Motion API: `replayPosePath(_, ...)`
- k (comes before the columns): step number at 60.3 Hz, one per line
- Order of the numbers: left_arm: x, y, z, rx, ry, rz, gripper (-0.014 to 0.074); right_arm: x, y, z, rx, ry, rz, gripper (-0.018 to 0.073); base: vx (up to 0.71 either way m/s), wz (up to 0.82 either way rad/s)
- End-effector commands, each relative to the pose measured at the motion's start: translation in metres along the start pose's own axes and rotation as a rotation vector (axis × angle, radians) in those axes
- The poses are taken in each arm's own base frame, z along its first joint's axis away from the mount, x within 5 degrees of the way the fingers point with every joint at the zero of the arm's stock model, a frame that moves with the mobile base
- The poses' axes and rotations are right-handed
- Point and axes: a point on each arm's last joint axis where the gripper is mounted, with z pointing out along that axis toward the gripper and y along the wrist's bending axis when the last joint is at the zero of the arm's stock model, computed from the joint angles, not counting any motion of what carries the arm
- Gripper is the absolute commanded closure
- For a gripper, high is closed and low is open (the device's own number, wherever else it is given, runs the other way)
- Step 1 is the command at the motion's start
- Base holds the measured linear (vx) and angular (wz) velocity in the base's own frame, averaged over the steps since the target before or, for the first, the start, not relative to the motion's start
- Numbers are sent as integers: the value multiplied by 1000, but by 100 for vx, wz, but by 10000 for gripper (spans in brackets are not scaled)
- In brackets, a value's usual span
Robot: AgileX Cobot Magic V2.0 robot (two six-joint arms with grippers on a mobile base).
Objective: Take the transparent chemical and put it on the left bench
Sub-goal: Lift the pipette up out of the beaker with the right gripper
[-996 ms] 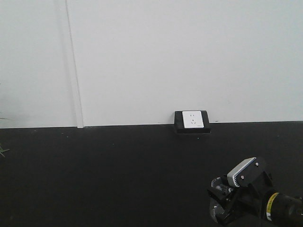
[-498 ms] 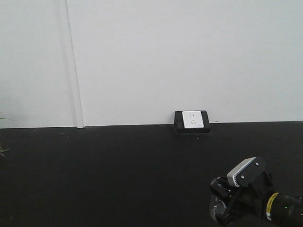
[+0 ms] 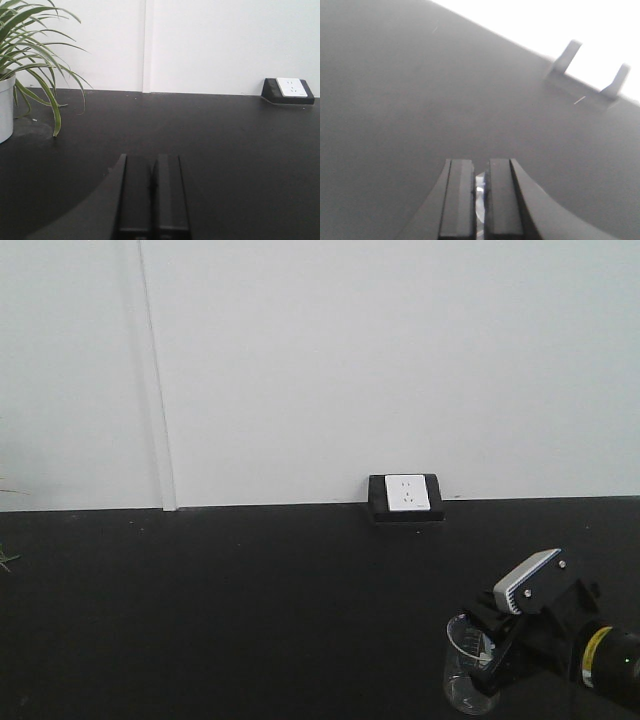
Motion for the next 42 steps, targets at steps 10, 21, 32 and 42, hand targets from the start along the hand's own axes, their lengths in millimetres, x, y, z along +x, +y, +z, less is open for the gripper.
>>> replayPosePath(10, -3, 0, -1, -2, -81, -9, 600, -70, -11, -57, 120, -225, 63, 566, 0, 0)
replayPosePath(21, -3, 0, -1, -2, -81, -9, 600, -98, -2, -101, 127, -317, 100, 565, 0, 0)
replayPosePath(32, -3, 0, -1, -2, -81, -9, 600, -90, 23, -141, 96, -352, 168, 564, 0, 0)
replayPosePath(42, -3, 0, -1, -2, -81, -9, 600, -76, 42, -167, 104, -380, 160, 564, 0, 0)
